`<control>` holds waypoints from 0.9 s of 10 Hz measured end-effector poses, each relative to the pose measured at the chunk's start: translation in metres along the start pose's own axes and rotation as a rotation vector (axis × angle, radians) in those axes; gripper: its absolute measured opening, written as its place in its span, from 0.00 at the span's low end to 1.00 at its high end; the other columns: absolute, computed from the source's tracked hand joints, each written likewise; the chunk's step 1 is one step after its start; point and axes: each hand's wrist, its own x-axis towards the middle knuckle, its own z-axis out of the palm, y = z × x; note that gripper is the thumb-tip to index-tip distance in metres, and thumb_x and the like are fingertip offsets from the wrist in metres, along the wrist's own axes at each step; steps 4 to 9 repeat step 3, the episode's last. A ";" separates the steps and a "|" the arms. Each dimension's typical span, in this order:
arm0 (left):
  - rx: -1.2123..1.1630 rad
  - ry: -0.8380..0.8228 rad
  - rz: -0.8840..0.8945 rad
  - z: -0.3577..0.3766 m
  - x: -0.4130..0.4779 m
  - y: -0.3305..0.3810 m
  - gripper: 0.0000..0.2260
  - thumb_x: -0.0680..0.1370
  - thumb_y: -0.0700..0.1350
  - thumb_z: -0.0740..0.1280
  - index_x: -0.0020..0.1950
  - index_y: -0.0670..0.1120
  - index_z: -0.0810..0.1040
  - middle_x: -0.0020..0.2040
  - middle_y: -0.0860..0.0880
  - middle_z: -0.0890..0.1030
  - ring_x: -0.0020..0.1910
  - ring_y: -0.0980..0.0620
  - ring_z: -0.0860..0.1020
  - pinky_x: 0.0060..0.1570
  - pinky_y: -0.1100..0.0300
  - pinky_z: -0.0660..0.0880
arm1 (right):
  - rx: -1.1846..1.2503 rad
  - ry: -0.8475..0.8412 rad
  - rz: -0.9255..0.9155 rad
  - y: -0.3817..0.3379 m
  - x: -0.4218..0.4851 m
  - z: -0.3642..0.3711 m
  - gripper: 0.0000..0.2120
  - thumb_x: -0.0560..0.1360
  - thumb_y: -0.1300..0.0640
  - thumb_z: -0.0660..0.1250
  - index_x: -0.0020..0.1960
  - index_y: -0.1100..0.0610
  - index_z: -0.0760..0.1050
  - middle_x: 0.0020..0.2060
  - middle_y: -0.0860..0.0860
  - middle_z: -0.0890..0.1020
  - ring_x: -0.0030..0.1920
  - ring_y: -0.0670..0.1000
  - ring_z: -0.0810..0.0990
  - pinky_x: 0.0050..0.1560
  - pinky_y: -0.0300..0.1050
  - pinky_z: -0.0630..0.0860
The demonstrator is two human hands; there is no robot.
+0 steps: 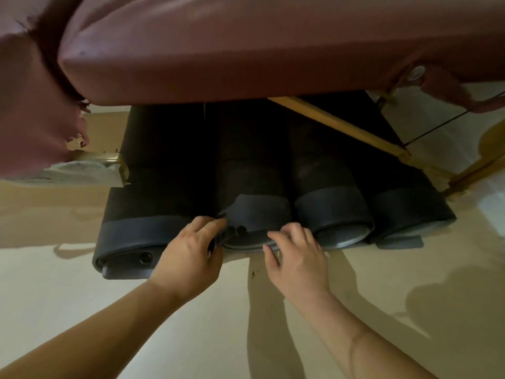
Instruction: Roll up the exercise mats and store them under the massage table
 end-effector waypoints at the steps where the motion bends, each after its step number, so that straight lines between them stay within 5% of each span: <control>1: -0.085 -0.045 -0.041 0.003 -0.006 0.019 0.23 0.82 0.44 0.69 0.78 0.51 0.73 0.67 0.51 0.78 0.61 0.49 0.80 0.61 0.58 0.78 | 0.008 -0.228 0.146 0.000 -0.002 -0.018 0.10 0.78 0.43 0.67 0.53 0.46 0.82 0.50 0.46 0.81 0.51 0.53 0.82 0.44 0.47 0.77; 2: -0.072 -0.098 -0.055 0.003 -0.019 0.029 0.24 0.83 0.47 0.68 0.79 0.53 0.70 0.70 0.51 0.77 0.65 0.49 0.78 0.65 0.59 0.75 | 0.099 -0.536 0.375 -0.002 -0.007 -0.026 0.15 0.80 0.39 0.64 0.62 0.44 0.80 0.57 0.43 0.83 0.58 0.50 0.82 0.56 0.47 0.78; 3: -0.079 -0.080 -0.158 0.000 -0.035 0.030 0.26 0.82 0.49 0.69 0.81 0.55 0.68 0.73 0.52 0.75 0.68 0.50 0.76 0.68 0.58 0.73 | 0.216 -0.547 0.508 -0.011 -0.015 -0.029 0.15 0.77 0.37 0.65 0.60 0.43 0.80 0.54 0.41 0.83 0.54 0.49 0.82 0.57 0.48 0.80; 9: -0.079 -0.080 -0.158 0.000 -0.035 0.030 0.26 0.82 0.49 0.69 0.81 0.55 0.68 0.73 0.52 0.75 0.68 0.50 0.76 0.68 0.58 0.73 | 0.216 -0.547 0.508 -0.011 -0.015 -0.029 0.15 0.77 0.37 0.65 0.60 0.43 0.80 0.54 0.41 0.83 0.54 0.49 0.82 0.57 0.48 0.80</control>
